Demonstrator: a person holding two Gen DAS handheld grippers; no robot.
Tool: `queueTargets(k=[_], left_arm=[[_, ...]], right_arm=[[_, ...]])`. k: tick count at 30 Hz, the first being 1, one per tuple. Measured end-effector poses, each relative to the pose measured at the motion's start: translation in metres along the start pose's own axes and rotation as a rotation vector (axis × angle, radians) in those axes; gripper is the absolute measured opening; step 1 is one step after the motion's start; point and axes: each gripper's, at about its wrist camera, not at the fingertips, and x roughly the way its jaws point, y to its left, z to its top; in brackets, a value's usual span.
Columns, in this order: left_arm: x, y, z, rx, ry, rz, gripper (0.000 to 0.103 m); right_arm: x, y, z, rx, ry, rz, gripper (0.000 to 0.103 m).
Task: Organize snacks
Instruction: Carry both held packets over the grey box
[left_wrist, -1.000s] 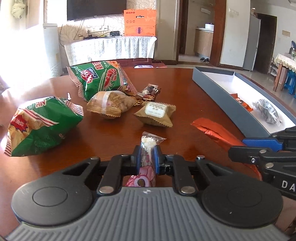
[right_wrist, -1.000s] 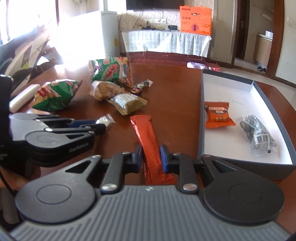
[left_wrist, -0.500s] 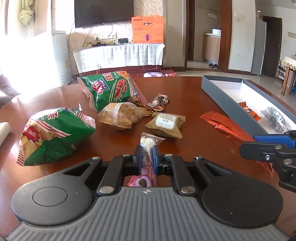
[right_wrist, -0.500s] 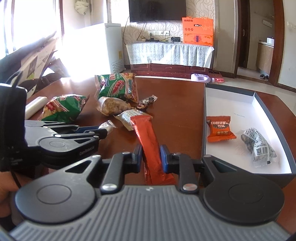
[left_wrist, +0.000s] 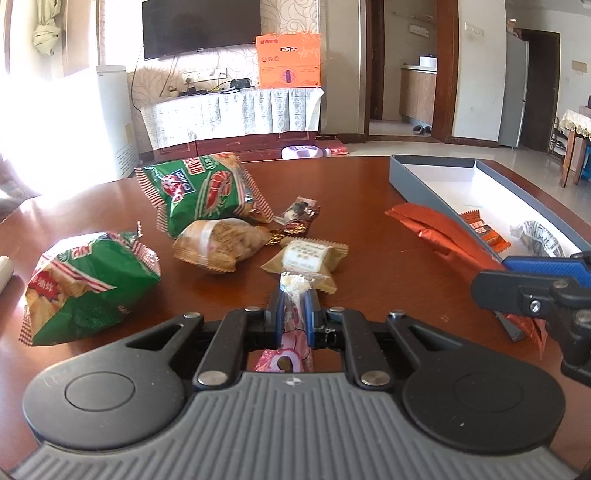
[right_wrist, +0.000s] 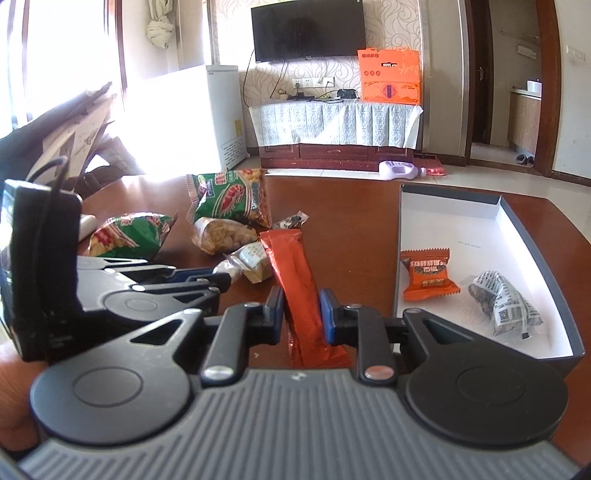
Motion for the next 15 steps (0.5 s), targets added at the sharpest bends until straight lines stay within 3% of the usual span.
queueTargets(k=[15], left_arm=[[0.001, -0.029, 0.018, 0.021, -0.014, -0.033, 0.014]], right_arm=[[-0.015, -0.013, 0.002, 0.032, -0.053, -0.019, 0.025]])
